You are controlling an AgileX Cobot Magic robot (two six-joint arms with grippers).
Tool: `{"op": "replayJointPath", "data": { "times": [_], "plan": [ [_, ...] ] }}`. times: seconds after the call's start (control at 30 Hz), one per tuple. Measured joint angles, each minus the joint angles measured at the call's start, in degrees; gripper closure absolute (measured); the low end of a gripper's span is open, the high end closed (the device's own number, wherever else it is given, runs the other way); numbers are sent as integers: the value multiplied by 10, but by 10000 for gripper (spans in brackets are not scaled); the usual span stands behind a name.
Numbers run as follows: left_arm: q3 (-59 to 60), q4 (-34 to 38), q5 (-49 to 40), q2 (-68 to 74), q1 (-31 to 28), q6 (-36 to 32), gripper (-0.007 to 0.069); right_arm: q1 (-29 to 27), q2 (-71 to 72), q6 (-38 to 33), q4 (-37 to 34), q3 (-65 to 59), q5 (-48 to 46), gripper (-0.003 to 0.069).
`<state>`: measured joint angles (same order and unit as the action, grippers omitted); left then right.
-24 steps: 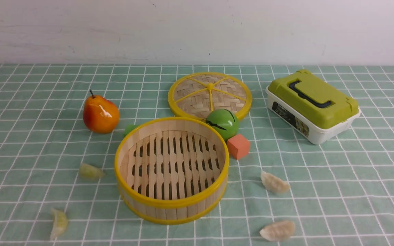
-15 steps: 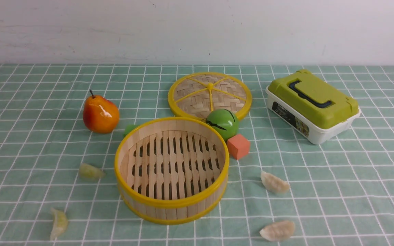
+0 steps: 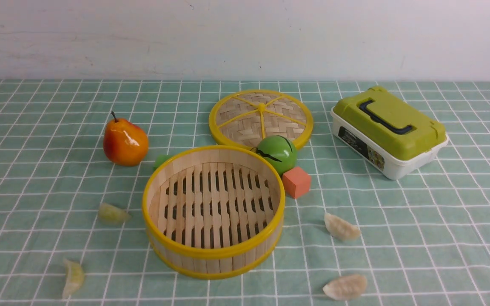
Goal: Put the dumplings into the steamer on the table with the blue tablecloth.
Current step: 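Reach for and grasp a dumpling on the table with the left gripper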
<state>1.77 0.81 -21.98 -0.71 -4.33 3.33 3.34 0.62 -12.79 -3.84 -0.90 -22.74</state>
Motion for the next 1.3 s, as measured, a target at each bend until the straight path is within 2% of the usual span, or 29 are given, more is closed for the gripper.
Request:
{"op": "replayJointPath", "data": {
  "times": [0.37, 0.6, 0.73, 0.8, 0.83, 0.93, 1.07, 1.2, 1.3],
  "plan": [
    [0, 7, 0, 0, 0, -1, 387, 0, 0, 0, 3, 0, 0, 419],
    [0, 58, 54, 0, 0, -1, 387, 0, 0, -13, 55, -6, 50, 419],
    [0, 81, 118, 0, 0, -1, 387, 0, 0, -15, 76, -7, 154, 419],
    [0, 82, 154, 0, 0, -1, 387, 0, 0, -15, 78, -7, 227, 419],
    [0, 83, 158, 0, 0, -1, 387, 0, 0, -15, 78, -7, 233, 419],
    [0, 84, 220, 0, 0, -2, 387, 0, 0, -15, 81, -7, 357, 419],
    [0, 85, 260, 0, 0, -2, 387, 0, 0, -7, 84, -7, 454, 419],
    [0, 87, 366, 0, 0, 49, 387, 0, 0, 79, 82, -7, 568, 419],
    [0, 89, 435, 0, 0, 118, 387, 0, 0, 137, 69, -7, 591, 419]
  ]
}}
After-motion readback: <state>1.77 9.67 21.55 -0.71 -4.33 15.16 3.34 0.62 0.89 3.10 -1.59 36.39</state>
